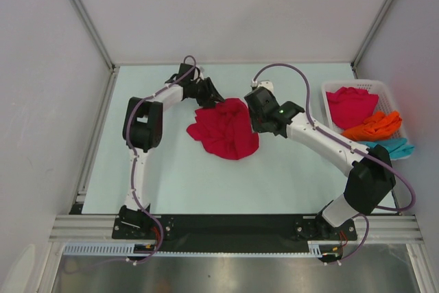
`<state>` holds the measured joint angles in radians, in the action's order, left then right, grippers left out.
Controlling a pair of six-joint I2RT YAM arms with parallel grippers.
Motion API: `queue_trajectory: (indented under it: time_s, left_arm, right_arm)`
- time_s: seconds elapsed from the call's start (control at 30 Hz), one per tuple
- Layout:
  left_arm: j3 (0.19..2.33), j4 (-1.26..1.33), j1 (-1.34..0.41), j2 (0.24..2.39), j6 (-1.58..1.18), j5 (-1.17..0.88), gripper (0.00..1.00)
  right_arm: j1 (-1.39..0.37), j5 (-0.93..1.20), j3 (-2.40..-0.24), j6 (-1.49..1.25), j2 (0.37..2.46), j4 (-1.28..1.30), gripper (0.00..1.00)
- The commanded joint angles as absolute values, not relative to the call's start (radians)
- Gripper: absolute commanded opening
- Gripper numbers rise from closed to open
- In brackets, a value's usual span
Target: Fold and stack the t-shirts
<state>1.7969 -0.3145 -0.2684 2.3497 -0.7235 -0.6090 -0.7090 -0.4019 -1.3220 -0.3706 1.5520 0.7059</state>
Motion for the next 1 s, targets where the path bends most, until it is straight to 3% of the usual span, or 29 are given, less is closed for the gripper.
queue_trajectory:
  time_s: [0.0, 0.03, 0.17, 0.37, 0.67, 0.97]
  left_arm:
    - [1.813, -0.328, -0.275, 2.362, -0.698, -0.655, 0.28]
    - [1.807, -0.331, -0.275, 2.349, -0.693, -0.653, 0.18]
    - [1.778, -0.337, -0.275, 2.31, -0.672, -0.634, 0.0]
    - [1.773, -0.382, -0.279, 2.217, -0.641, -0.601, 0.0]
    - [2.244, -0.767, -0.293, 2.05, -0.525, -0.595, 0.0]
    - [1.924, -0.824, -0.291, 1.525, -0.489, -0.545, 0.0]
  right_arm:
    - [-0.707, -0.41, -1.316, -0.4, 1.52, 0.7, 0.48]
    - [-0.707, -0.41, -1.315, -0.408, 1.523, 0.699, 0.48]
    - [-0.716, -0.406, -1.307, -0.425, 1.519, 0.699, 0.47]
    - [-0.733, -0.41, -1.255, -0.462, 1.496, 0.684, 0.47]
    - [-0.767, -0.359, -1.166, -0.511, 1.499, 0.595, 0.51]
    - [-0.787, -0.363, -1.141, -0.52, 1.505, 0.538, 0.52]
